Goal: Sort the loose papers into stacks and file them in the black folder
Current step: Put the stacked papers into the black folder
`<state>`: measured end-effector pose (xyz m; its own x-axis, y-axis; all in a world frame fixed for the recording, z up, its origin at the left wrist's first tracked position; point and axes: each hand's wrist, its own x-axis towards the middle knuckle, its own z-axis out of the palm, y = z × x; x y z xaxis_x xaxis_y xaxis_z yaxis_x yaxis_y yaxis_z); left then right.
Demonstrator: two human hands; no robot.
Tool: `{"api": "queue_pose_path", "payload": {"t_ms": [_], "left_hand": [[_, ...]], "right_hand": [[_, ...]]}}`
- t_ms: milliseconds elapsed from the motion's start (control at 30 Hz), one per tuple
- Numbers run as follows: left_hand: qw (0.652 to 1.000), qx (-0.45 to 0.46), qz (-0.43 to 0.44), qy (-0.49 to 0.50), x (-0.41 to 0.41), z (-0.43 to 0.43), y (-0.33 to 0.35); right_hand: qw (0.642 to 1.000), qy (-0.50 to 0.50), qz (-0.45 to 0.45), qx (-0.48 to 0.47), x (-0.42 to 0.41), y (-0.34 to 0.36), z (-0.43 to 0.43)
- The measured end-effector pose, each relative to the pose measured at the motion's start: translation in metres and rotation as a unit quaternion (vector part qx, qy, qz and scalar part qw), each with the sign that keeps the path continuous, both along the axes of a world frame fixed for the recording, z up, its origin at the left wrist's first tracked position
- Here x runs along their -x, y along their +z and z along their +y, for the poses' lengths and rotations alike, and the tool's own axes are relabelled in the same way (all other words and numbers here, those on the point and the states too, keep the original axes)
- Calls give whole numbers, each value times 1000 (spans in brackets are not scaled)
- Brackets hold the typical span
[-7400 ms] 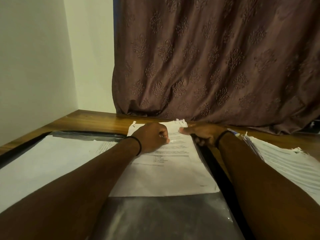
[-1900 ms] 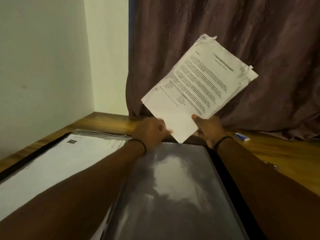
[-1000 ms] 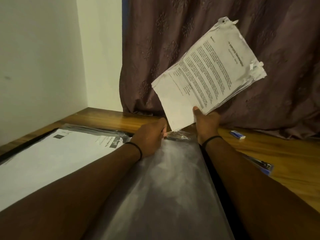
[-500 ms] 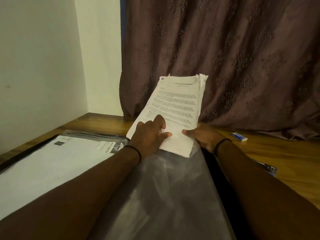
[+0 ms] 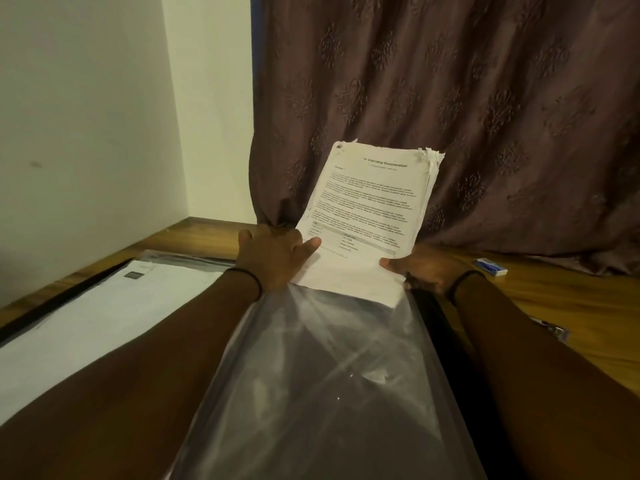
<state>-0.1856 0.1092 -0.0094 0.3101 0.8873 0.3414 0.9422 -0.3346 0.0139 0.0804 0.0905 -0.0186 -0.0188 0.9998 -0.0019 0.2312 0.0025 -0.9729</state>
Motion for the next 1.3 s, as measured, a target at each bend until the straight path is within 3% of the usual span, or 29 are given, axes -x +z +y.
{"api": "queue_pose_path", "payload": {"t_ms": [167, 333, 667, 800, 900, 1033, 1100, 1300], "left_hand": [[997, 1, -22, -77, -17, 4, -8], [997, 59, 44, 22, 5, 13, -8], [999, 41, 26, 20, 1, 12, -11], [995, -46, -4, -87, -22, 1, -16], [982, 3, -51, -182, -50, -8, -24], [959, 97, -116, -241, -69, 3, -22], [948, 94, -163, -257, -74, 7, -24], [941, 48, -181, -283, -74, 10, -30]], "right_hand": [[1000, 15, 11, 5, -3, 3, -3], [999, 45, -9, 26, -9, 3, -2], [991, 76, -109, 31, -7, 3, 6], [986, 90, -141, 1, -5, 1, 13], [991, 60, -116, -7, -4, -2, 11], [996, -63, -24, -52, 6, -11, 13], [995, -91, 9, -50, 7, -14, 15], [998, 10, -63, -4, -8, -6, 6]]}}
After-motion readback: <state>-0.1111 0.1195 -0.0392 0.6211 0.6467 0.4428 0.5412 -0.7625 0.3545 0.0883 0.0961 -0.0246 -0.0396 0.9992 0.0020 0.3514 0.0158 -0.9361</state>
